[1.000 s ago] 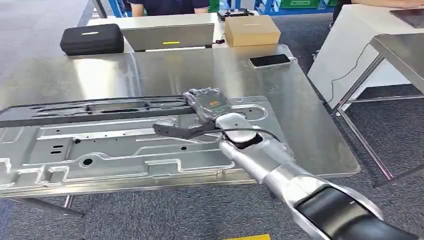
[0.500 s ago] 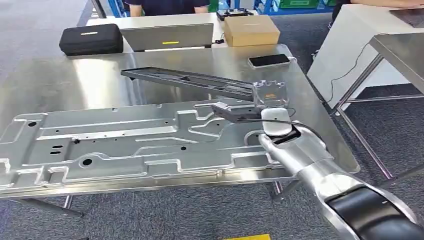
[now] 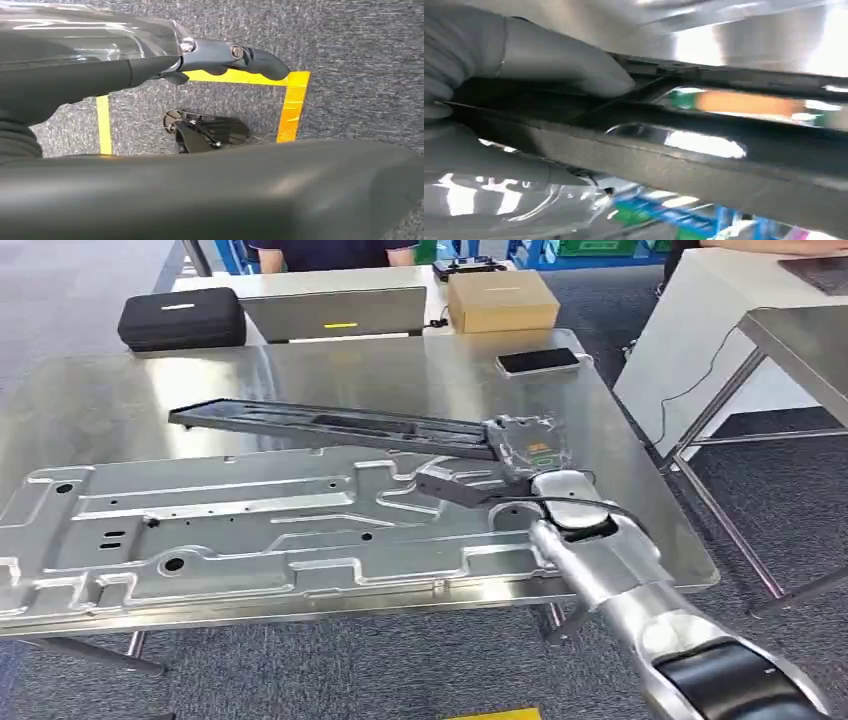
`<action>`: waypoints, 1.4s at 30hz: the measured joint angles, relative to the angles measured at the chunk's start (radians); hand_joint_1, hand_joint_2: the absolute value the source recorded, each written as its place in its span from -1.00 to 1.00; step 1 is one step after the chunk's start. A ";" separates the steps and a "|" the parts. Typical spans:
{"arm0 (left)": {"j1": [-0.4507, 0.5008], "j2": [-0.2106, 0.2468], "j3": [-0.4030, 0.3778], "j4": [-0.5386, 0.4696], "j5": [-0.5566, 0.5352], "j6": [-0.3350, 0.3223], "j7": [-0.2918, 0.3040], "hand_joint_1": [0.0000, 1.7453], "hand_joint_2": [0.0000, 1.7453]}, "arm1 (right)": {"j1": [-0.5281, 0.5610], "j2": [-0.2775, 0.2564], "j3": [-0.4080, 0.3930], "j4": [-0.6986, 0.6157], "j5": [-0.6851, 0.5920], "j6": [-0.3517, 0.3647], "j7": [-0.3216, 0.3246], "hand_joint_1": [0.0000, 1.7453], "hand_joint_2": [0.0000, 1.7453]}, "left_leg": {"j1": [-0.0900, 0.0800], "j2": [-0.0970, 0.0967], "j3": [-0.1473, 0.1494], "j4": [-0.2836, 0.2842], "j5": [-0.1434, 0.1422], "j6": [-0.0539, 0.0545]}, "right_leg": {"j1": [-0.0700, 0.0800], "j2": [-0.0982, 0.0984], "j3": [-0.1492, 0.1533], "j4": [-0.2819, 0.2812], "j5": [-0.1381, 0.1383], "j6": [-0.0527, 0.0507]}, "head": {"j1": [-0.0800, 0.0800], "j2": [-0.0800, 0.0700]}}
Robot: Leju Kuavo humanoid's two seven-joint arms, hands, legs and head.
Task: Take the parts from the cabinet and place them on the table.
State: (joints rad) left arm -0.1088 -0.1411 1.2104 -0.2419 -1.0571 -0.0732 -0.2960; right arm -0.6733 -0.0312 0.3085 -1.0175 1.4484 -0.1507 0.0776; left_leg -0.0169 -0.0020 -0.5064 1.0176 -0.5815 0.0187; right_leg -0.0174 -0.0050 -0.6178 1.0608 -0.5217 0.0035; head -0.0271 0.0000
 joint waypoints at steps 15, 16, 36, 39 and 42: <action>0.004 0.000 0.000 0.000 -0.001 0.000 -0.017 -1.00 1.00 | 0.103 0.099 -0.057 -0.155 -0.244 0.048 -0.207 1.00 1.00 | 0.000 0.000 0.000 0.000 0.000 0.000 | 0.000 -0.001 0.001 0.000 -0.001 0.001 | 0.000 0.000; 0.004 0.000 0.000 0.000 -0.001 0.000 -0.017 -1.00 1.00 | 0.105 0.099 -0.046 -0.155 -0.243 0.049 -0.206 1.00 1.00 | 0.000 0.000 0.000 0.000 0.000 0.000 | 0.000 -0.001 0.001 0.000 -0.001 0.001 | 0.000 0.000; -0.008 0.000 -0.008 0.000 -0.027 0.000 -0.020 -1.00 1.00 | 0.106 0.095 0.201 -0.050 0.120 -0.014 0.039 -1.00 -1.00 | 0.000 0.000 0.000 0.000 0.000 0.000 | 0.000 0.000 0.001 0.000 -0.001 0.001 | 0.000 0.000; -0.011 0.000 -0.018 0.000 -0.039 0.000 -0.019 -1.00 1.00 | 0.090 0.095 0.229 -0.007 0.121 -0.018 0.061 -1.00 -1.00 | 0.000 0.000 0.001 0.000 0.000 0.000 | 0.000 0.000 0.001 0.000 -0.001 0.001 | 0.000 0.000; -0.012 0.000 -0.026 0.000 -0.042 0.001 -0.019 -1.00 1.00 | 0.076 0.094 0.243 0.035 0.123 -0.019 0.064 -1.00 -1.00 | 0.000 0.000 0.001 0.000 0.000 0.000 | 0.000 0.000 0.002 0.000 -0.001 0.001 | 0.000 0.000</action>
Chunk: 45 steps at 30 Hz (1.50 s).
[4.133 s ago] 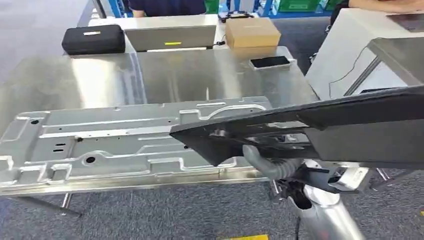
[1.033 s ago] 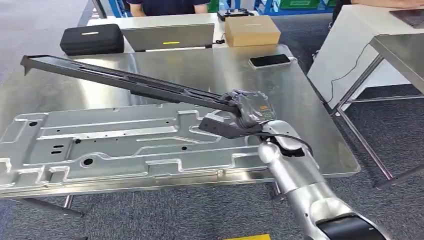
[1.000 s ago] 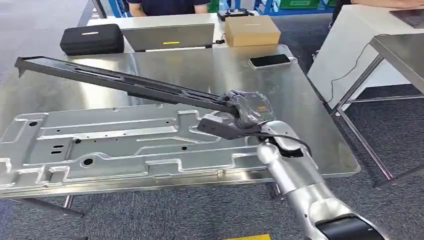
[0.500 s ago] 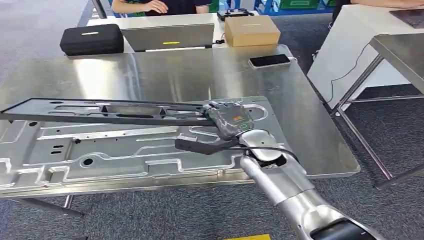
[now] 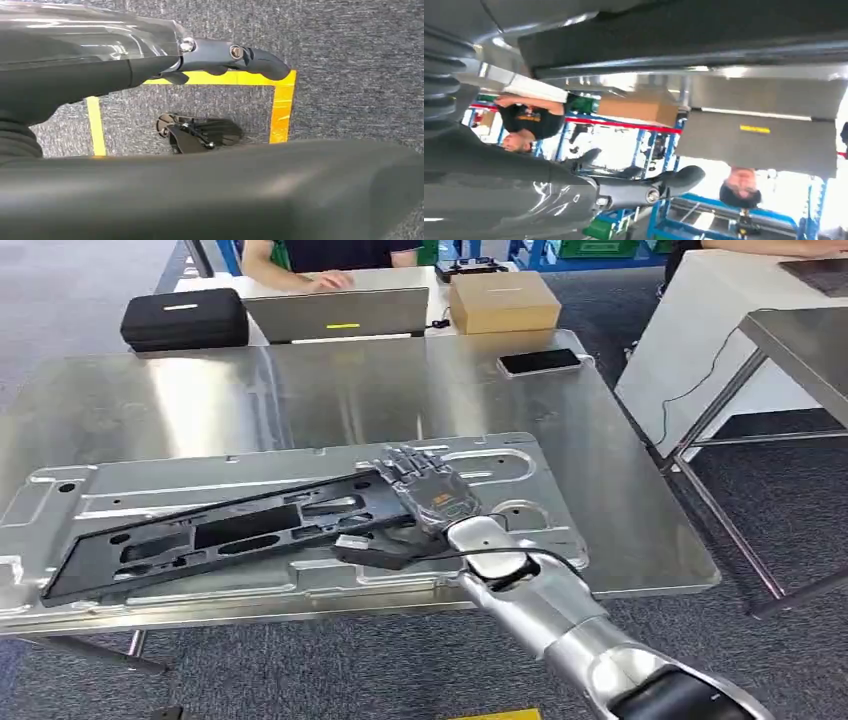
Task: Take the parts from the cabinet and place them on the table.
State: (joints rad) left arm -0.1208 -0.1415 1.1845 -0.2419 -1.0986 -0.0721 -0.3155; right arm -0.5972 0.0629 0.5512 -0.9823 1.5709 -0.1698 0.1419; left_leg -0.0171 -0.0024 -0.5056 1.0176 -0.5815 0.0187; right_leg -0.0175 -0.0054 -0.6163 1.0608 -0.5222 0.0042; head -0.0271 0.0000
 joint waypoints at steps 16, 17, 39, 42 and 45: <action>-0.001 0.000 -0.004 0.000 0.005 0.010 0.000 -1.00 -1.00 | -0.064 -0.012 -0.018 0.079 -0.010 0.040 -0.124 -1.00 -1.00 | 0.000 0.000 0.001 0.000 0.000 0.000 | 0.000 0.000 0.000 0.000 0.000 0.000 | 0.000 0.000; -0.002 0.000 -0.004 0.000 0.005 0.009 0.000 -1.00 -1.00 | -0.073 -0.018 -0.019 0.084 -0.015 0.045 -0.142 -1.00 -1.00 | 0.000 0.000 0.001 0.000 0.000 0.000 | 0.000 0.000 0.000 0.000 0.000 0.000 | 0.000 0.000; -0.012 0.000 -0.006 0.000 0.024 0.000 -0.005 -1.00 -1.00 | -0.224 -0.247 -0.022 0.155 -0.718 0.145 -0.478 -1.00 -1.00 | 0.000 0.000 0.001 0.002 0.000 0.000 | 0.000 -0.001 0.001 0.000 0.000 0.000 | 0.000 0.000; -0.009 0.000 -0.006 0.000 0.026 -0.002 -0.014 -1.00 -1.00 | -0.101 -0.214 -0.130 0.008 -0.985 0.144 -0.527 -1.00 -1.00 | 0.000 0.000 0.000 0.002 0.000 0.000 | 0.000 -0.001 0.001 0.000 0.000 0.000 | 0.000 0.000; -0.006 0.000 -0.006 0.000 0.035 -0.003 -0.021 -1.00 -1.00 | 0.030 -0.162 -0.264 -0.218 -1.218 0.220 -0.564 -1.00 -1.00 | 0.000 -0.001 -0.001 0.001 -0.001 0.000 | 0.000 -0.002 0.000 0.000 -0.001 0.001 | 0.000 0.000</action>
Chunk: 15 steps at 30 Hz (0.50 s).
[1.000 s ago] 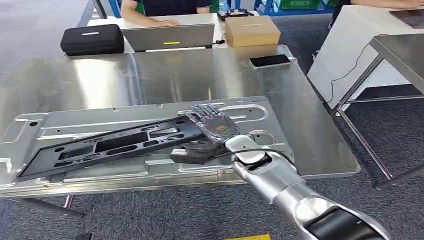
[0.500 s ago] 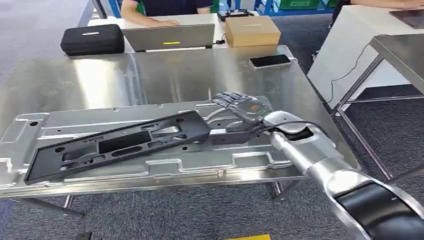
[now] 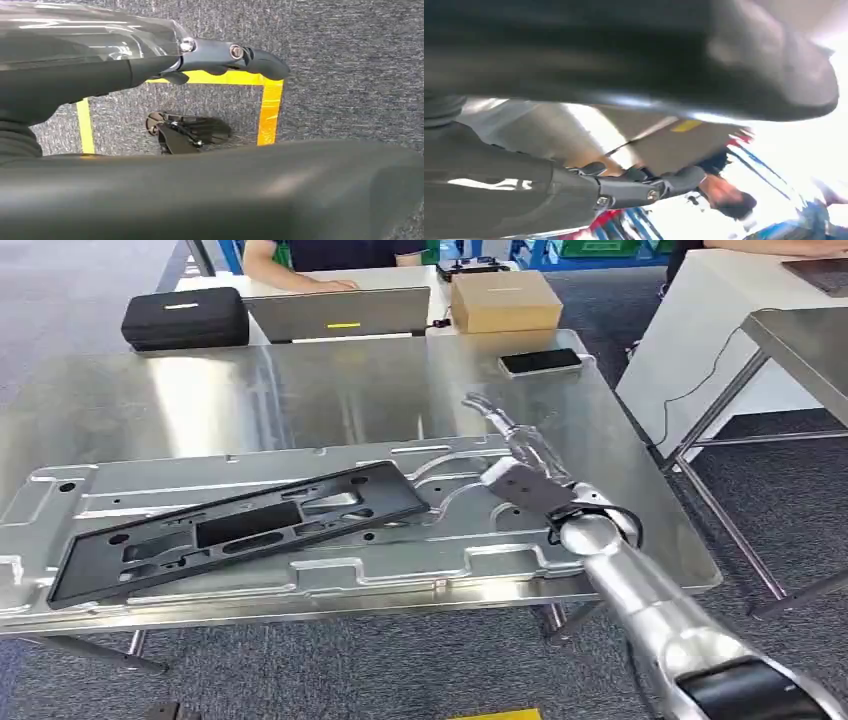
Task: Take the parts from the cabinet and place them on the table.
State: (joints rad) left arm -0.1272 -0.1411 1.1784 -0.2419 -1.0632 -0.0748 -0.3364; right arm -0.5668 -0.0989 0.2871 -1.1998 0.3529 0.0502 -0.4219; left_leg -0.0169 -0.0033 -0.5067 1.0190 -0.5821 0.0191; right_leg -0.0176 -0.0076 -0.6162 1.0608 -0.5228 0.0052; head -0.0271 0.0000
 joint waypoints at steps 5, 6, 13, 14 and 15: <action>0.003 0.000 0.000 0.000 0.002 0.000 -0.010 -1.00 -1.00 | 0.104 0.071 -0.172 -0.293 -0.260 0.120 -0.049 -1.00 -1.00 | -0.001 0.000 0.000 0.000 0.000 0.000 | -0.001 0.000 0.000 0.000 0.000 0.000 | 0.000 0.000; 0.003 0.000 -0.001 0.000 0.002 0.000 -0.010 -1.00 -1.00 | 0.114 0.086 -0.201 -0.343 -0.301 0.137 -0.055 -1.00 -1.00 | -0.001 0.000 0.001 0.000 0.000 0.000 | -0.001 0.001 0.000 0.000 0.000 0.000 | 0.000 0.000; 0.000 0.000 -0.010 0.000 0.006 -0.011 -0.010 -1.00 -1.00 | 0.161 0.146 -0.345 -0.636 -0.409 0.208 -0.092 -1.00 -1.00 | -0.002 0.000 0.001 0.000 0.000 0.000 | -0.002 0.001 0.001 0.000 0.000 0.001 | 0.000 0.000; 0.000 0.000 -0.011 0.000 0.006 -0.012 -0.010 -1.00 -1.00 | 0.167 0.152 -0.355 -0.669 -0.414 0.217 -0.094 -1.00 -1.00 | -0.002 0.000 0.001 0.001 0.000 0.000 | -0.002 0.001 0.001 -0.001 0.000 0.001 | 0.000 0.000; 0.001 0.000 -0.011 0.000 0.006 -0.012 -0.009 -1.00 -1.00 | 0.171 0.157 -0.365 -0.698 -0.417 0.226 -0.095 -1.00 -1.00 | -0.003 0.000 0.001 0.001 -0.001 0.001 | -0.003 0.001 0.001 -0.001 0.000 0.001 | 0.000 0.000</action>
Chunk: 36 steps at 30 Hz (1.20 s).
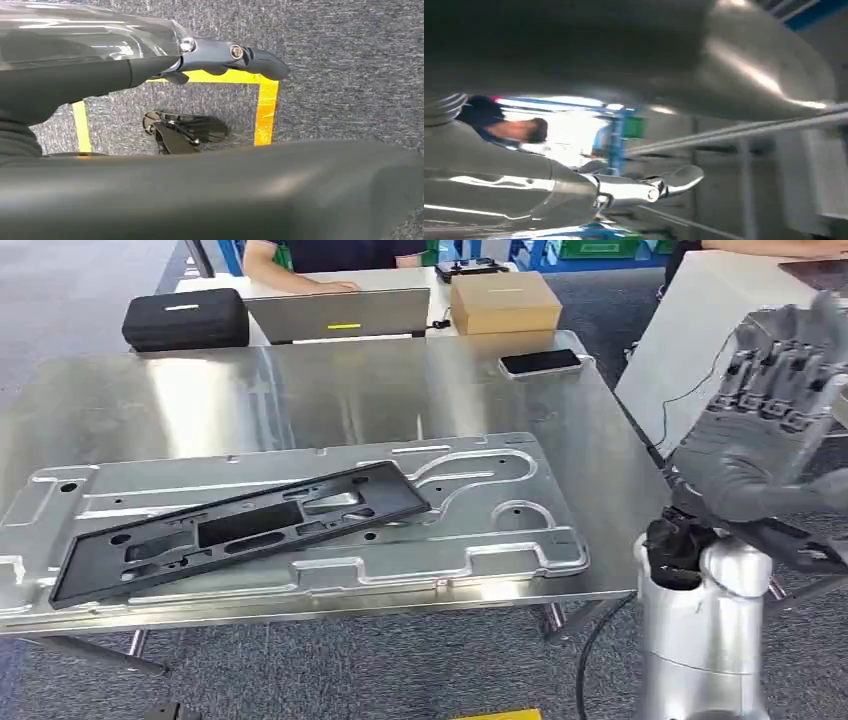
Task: Take the parts from the cabinet and place them on the table.
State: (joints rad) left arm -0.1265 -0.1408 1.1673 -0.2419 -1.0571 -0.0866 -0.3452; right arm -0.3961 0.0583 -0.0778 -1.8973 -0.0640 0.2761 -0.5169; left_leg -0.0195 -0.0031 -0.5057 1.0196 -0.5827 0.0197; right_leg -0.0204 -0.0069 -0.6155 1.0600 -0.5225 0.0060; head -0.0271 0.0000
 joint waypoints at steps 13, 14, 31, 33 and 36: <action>0.011 0.016 0.000 0.000 0.008 0.010 0.005 -1.00 -1.00 | 0.033 0.027 -0.021 -0.146 -0.028 0.070 -0.015 -1.00 -1.00 | -0.007 0.000 -0.003 0.009 -0.003 0.011 | -0.007 0.000 0.001 -0.002 0.007 0.015 | 0.000 0.000; 0.013 0.018 0.000 0.000 0.008 0.012 0.005 -1.00 -1.00 | 0.034 0.028 -0.021 -0.149 -0.030 0.073 -0.019 -1.00 -1.00 | -0.008 0.000 -0.002 0.010 0.003 0.017 | -0.009 0.000 0.004 -0.007 0.015 0.023 | 0.000 0.000; 0.039 0.051 0.002 0.000 -0.003 0.027 0.061 -1.00 -1.00 | 0.123 0.062 -0.042 -0.215 -0.055 0.134 -0.104 -1.00 -1.00 | 0.011 0.009 -0.037 0.030 0.002 -0.012 | -0.012 0.004 0.025 0.007 -0.021 0.016 | -0.001 0.000; 0.039 0.051 0.002 0.000 -0.003 0.027 0.061 -1.00 -1.00 | 0.137 0.069 -0.042 -0.224 -0.050 0.137 -0.109 -1.00 -1.00 | 0.017 0.009 -0.067 0.114 -0.077 -0.025 | -0.011 0.001 0.014 0.007 -0.015 0.001 | -0.001 0.000; 0.041 0.052 0.002 0.000 -0.003 0.026 0.061 -1.00 -1.00 | 0.168 0.072 -0.043 -0.232 -0.040 0.143 -0.124 -1.00 -1.00 | 0.022 0.009 -0.125 0.301 -0.160 -0.030 | -0.006 -0.006 -0.006 0.007 -0.001 -0.013 | -0.001 0.000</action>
State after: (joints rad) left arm -0.0856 -0.0889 1.1692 -0.2419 -1.0601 -0.0603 -0.2842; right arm -0.2283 0.1304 -0.1206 -2.1290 -0.1045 0.4196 -0.6409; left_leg 0.0020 0.0063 -0.6304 1.3210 -0.7428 -0.0108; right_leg -0.0264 -0.0128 -0.6214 1.0672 -0.5232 -0.0066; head -0.0282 0.0000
